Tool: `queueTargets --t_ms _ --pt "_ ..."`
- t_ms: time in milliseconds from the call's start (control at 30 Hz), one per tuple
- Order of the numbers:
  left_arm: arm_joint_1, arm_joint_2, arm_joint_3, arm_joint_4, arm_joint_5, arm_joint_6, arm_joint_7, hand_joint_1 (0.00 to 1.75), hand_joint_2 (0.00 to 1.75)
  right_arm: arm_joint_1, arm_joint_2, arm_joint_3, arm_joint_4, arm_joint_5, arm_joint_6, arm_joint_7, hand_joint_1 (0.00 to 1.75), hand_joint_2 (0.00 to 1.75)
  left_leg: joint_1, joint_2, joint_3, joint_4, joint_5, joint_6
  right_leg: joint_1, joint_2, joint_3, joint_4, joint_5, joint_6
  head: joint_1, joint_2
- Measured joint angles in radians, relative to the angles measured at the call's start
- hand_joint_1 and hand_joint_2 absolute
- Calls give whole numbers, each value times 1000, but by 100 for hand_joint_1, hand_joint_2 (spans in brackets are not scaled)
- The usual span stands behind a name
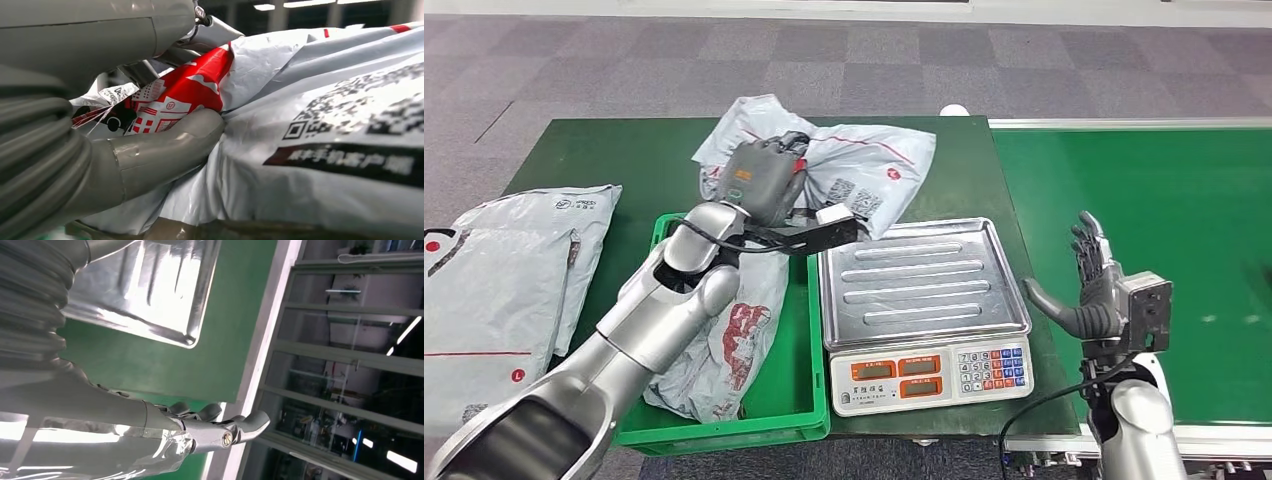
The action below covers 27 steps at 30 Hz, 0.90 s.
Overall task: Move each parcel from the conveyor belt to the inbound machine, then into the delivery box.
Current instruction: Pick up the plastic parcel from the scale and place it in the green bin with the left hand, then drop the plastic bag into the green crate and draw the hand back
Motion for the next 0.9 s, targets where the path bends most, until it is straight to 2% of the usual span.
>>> queueTargets --t_ms 133,233,700,800,900 --pt "85 85 39 -94 -134 -31 57 175 175 67 -1 -36 -58 -4 6 8 0 175 0 0 0 0 -1 -1 0 0 -1 0 -1 0 0 0" --pt "124 117 60 -144 -157 -43 59 175 175 89 -1 -51 -83 -4 10 10 0 175 0 0 -1 0 0 -1 0 -1 -1 0 -1 -1 0 0" --pt "154 145 88 -208 -173 -59 62 175 175 102 -1 -59 -113 -4 14 12 0 175 0 0 -1 0 0 -1 0 -1 -1 0 -1 -1 0 0" --pt "168 156 92 -222 -226 -86 85 175 175 110 -1 -60 -120 -3 14 13 0 175 0 0 -1 0 -1 -1 0 0 -1 0 -1 -1 0 0" --pt "215 181 101 -269 -291 -126 102 175 175 132 -1 -70 -136 0 14 15 0 175 0 0 0 0 -2 -1 0 0 -1 0 -1 -1 0 0"
